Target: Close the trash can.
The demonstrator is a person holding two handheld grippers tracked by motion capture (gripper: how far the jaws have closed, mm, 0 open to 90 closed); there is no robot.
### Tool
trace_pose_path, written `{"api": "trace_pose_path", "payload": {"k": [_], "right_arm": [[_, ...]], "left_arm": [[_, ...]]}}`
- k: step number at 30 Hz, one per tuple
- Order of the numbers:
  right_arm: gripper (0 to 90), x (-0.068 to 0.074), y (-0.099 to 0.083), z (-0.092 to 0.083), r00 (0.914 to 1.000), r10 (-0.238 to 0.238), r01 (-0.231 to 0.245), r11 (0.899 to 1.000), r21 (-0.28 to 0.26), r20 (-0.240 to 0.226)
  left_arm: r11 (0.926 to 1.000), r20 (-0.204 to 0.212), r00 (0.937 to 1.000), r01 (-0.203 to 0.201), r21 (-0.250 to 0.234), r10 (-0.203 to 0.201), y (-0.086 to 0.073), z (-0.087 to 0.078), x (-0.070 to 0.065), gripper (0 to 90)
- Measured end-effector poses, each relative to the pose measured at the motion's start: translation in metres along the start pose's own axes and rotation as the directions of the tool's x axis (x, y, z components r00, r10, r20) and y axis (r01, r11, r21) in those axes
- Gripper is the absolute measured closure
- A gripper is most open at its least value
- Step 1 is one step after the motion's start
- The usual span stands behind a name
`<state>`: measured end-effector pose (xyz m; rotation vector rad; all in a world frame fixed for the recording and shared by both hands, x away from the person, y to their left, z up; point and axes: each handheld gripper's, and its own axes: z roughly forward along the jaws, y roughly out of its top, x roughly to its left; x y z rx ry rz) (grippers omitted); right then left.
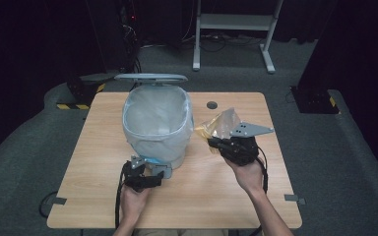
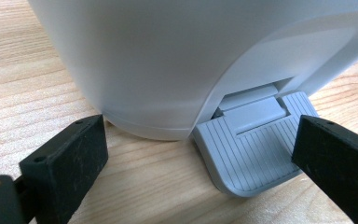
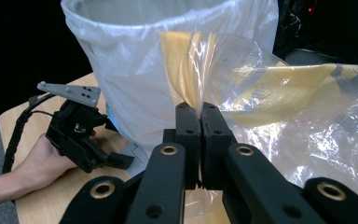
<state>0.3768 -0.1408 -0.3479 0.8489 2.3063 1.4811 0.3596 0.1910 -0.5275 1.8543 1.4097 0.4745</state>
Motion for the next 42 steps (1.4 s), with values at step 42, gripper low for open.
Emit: {"api": "trace_pose_path", "payload": {"k": [42], "right_arm": [[87.9, 0.011, 0.042, -0.009, 0.9981, -0.035, 0.032, 0.999, -0.041, -0.051]], "left_arm": [[1.0, 0.003, 1.0, 0.006, 0.0, -0.006, 0.0, 0.0, 0.0, 3.7]]}}
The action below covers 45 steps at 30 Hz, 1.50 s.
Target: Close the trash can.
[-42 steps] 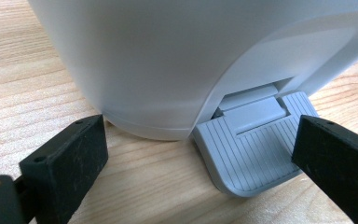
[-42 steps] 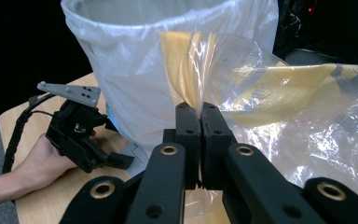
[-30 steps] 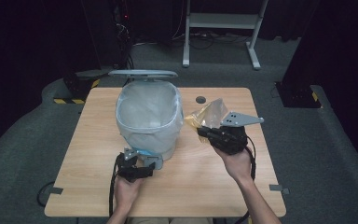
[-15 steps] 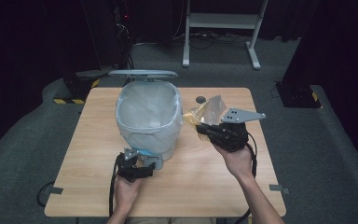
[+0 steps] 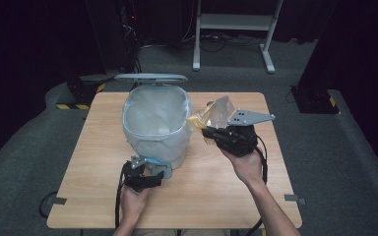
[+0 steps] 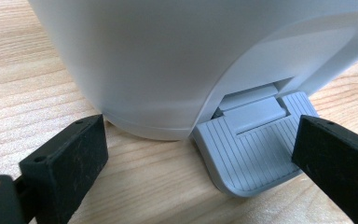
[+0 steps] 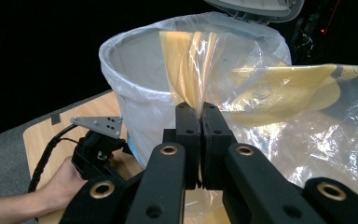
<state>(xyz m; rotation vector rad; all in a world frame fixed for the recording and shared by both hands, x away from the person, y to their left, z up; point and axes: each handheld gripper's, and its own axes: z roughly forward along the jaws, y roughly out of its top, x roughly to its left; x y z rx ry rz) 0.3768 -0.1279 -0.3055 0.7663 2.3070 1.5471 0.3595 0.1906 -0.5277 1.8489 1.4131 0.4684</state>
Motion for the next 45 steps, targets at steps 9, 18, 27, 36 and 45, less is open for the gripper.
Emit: {"api": "trace_pose_path", "payload": {"k": [9, 18, 27, 36, 45], "right_arm": [[87.9, 0.004, 0.009, 0.005, 0.9999, -0.01, 0.01, 1.0, 0.003, -0.008], [87.9, 0.003, 0.019, 0.014, 0.9996, -0.002, 0.002, 1.0, 0.008, -0.027], [87.8, 0.002, 0.029, 0.021, 0.9992, 0.006, -0.006, 1.0, 0.001, -0.04], [87.7, 0.004, 0.041, 0.031, 0.9983, 0.002, -0.002, 1.0, 0.006, -0.058], [87.7, 0.005, 0.044, 0.046, 0.9981, -0.003, 0.005, 1.0, 0.024, -0.062]], "left_arm": [[1.0, -0.001, 1.0, 0.005, -0.004, -0.005, 0.0, 0.0, 0.0, 3.7], [1.0, 0.0, 1.0, 0.0, 0.0, 0.0, 0.0, 0.0, 0.0, 3.7], [1.0, -0.002, 1.0, 0.005, -0.005, -0.005, 0.0, 0.0, 0.0, 3.7], [1.0, 0.0, 1.0, 0.005, -0.003, -0.005, 0.0, 0.0, 0.0, 3.7], [1.0, -0.001, 1.0, 0.005, -0.003, -0.005, 0.0, 0.0, 0.0, 3.7]]}}
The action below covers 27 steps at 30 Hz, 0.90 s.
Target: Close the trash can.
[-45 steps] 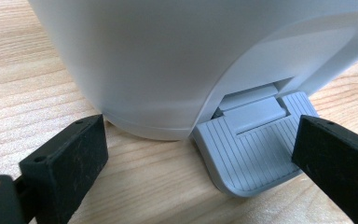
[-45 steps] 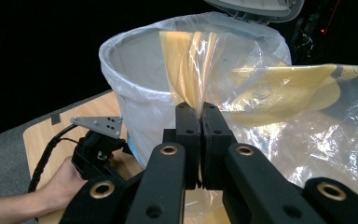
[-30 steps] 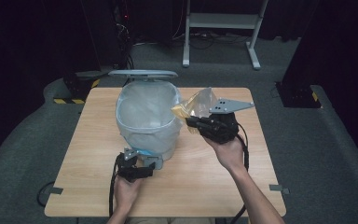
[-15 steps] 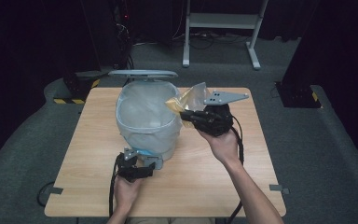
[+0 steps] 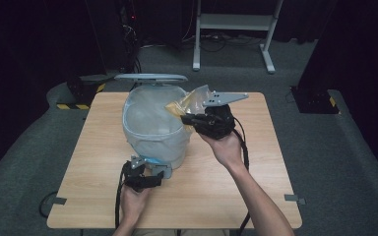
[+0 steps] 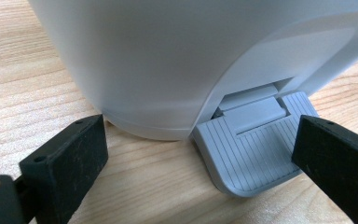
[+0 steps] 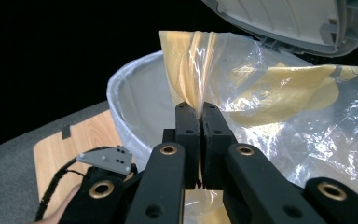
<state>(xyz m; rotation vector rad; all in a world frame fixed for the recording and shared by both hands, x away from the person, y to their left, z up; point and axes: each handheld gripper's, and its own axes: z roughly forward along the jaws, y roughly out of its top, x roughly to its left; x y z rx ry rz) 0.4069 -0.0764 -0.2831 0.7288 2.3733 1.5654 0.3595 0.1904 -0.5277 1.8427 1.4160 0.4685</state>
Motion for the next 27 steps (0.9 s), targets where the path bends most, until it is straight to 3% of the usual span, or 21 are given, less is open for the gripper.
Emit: {"api": "trace_pose_path", "payload": {"k": [8, 27], "right_arm": [[87.6, 0.0, 0.012, 0.006, 0.9995, 0.007, -0.007, 1.0, -0.003, -0.031], [87.3, 0.001, 0.033, 0.037, 0.9988, 0.018, -0.017, 0.999, 0.032, -0.045]], "left_arm": [[1.0, -0.001, 1.0, -0.001, 0.001, 0.001, 0.0, 0.0, 0.0, 3.6], [1.0, 0.0, 1.0, -0.005, 0.001, 0.005, 0.0, 0.0, 0.0, 3.7]]}}
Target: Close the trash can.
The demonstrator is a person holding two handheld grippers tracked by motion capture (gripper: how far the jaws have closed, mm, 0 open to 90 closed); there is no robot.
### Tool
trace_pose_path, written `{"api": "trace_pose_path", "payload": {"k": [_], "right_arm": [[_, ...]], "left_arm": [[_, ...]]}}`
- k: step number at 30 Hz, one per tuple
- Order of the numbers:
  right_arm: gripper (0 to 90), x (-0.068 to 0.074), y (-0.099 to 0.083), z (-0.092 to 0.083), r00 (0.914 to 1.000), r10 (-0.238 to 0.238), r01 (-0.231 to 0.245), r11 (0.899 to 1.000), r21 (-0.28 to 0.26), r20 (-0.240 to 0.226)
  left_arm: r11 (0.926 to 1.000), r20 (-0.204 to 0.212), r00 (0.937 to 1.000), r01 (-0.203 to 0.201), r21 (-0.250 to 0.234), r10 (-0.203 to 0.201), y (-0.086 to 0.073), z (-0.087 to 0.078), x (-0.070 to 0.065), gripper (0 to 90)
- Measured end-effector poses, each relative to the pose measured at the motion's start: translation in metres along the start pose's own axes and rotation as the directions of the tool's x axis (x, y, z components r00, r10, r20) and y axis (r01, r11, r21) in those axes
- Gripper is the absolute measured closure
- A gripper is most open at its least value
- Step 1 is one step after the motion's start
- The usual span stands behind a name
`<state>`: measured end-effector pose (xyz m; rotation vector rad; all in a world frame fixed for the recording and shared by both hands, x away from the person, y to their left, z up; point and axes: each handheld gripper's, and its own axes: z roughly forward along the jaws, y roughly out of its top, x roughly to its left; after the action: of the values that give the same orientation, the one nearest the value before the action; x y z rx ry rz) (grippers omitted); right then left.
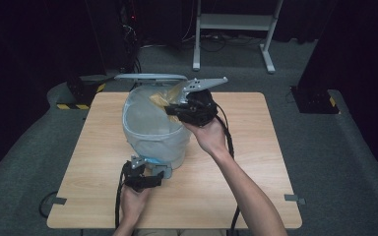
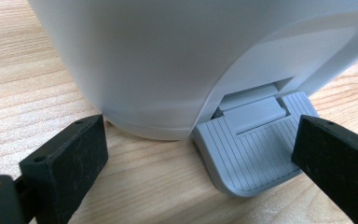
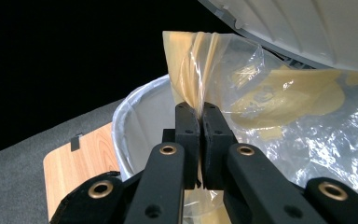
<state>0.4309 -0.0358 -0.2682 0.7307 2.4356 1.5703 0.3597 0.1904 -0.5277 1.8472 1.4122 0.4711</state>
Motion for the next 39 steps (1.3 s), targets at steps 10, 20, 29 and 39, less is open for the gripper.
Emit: {"api": "trace_pose_path", "payload": {"k": [10, 20, 29, 39], "right_arm": [[86.8, -0.001, 0.007, 0.016, 0.9999, 0.01, -0.01, 1.0, 0.021, -0.005], [86.4, -0.004, 0.008, 0.032, 0.9997, 0.023, -0.023, 0.999, 0.048, -0.004], [86.5, 0.001, 0.014, 0.043, 0.9999, 0.006, -0.005, 0.998, 0.062, -0.015], [85.4, 0.007, 0.017, 0.05, 0.9997, -0.01, 0.012, 0.998, 0.064, -0.022]], "left_arm": [[1.0, 0.003, 1.0, 0.008, 0.004, -0.008, 0.0, 0.0, -0.001, 3.7], [1.0, 0.004, 1.0, 0.009, 0.003, -0.009, 0.0, 0.0, 0.0, 3.7], [1.0, 0.004, 1.0, 0.009, 0.003, -0.009, 0.0, 0.0, 0.0, 3.7], [0.9999, 0.004, 0.9999, 0.01, 0.003, -0.01, 0.0, 0.0, 0.0, 3.7]]}}
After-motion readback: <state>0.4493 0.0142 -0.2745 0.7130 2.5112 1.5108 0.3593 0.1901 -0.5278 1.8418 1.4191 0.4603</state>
